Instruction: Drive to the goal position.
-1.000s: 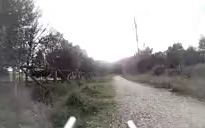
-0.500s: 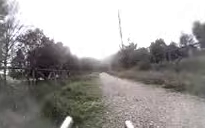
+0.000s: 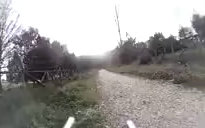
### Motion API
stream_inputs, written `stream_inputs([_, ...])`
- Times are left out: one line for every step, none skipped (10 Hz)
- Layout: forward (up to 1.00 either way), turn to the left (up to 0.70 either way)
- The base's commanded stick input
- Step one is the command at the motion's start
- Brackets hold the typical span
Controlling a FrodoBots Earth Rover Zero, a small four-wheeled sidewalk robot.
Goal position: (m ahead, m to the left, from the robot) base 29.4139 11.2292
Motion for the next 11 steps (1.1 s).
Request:
stream_inputs([0.7,0.0])
stream_inputs([0.7,0.0])
stream_inputs([0.7,0.0])
stream_inputs([0.7,0.0])
stream_inputs([0.7,0.0])
stream_inputs([0.7,0.0])
stream_inputs([0.7,0.0])
stream_inputs([0.7,0.0])
stream_inputs([0.7,0.0])
stream_inputs([0.7,0.0])
stream_inputs([0.7,0.0])
